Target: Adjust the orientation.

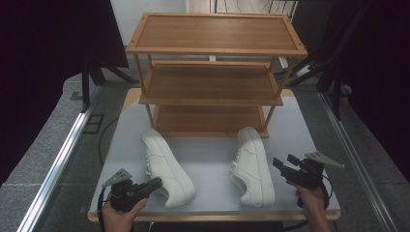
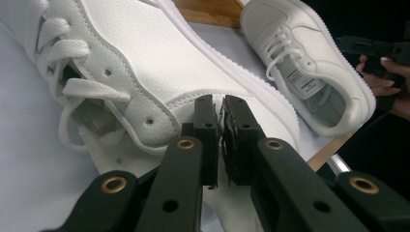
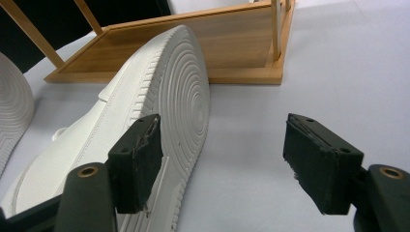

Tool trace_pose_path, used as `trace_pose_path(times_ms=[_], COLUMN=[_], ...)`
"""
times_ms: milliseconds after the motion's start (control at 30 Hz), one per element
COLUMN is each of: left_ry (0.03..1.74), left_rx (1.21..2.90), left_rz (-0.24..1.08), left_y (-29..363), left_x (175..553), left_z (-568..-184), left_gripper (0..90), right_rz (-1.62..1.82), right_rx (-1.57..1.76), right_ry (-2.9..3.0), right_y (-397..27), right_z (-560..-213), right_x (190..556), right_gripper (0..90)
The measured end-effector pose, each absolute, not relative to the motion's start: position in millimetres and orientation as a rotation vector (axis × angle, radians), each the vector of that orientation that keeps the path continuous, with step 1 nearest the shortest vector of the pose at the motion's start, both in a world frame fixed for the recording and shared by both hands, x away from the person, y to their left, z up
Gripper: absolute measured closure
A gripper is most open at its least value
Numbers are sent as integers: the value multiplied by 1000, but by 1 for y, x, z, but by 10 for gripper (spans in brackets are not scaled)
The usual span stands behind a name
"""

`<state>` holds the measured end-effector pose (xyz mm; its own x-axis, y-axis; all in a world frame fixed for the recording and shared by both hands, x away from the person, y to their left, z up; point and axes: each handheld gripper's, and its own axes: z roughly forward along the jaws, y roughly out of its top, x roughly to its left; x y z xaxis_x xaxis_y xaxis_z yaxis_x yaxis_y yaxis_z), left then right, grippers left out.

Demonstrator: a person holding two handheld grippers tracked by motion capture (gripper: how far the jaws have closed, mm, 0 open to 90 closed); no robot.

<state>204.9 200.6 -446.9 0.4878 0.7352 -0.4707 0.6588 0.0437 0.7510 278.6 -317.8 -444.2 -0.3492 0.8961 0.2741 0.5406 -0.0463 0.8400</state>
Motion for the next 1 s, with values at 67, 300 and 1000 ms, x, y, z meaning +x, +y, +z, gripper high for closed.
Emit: trace_pose_path(times_ms=[67,300,1000], left_ry=[1202,1165,1137], left_rx=[1659,1664,1823], left_rz=[89,96,2], left_y=[198,185,98], left_x=[208,217,279], left_z=[-444,-435,-449], left_gripper=[847,836,814], right_rz=[1356,1357,1359], right_rx=[1523,1528,1568], right_ry=[1876,1871,1820], right_y=[-318,-319,-334], right_z=[-444,-445,-445], right_x=[279,279,276], right_gripper=[302,302,305])
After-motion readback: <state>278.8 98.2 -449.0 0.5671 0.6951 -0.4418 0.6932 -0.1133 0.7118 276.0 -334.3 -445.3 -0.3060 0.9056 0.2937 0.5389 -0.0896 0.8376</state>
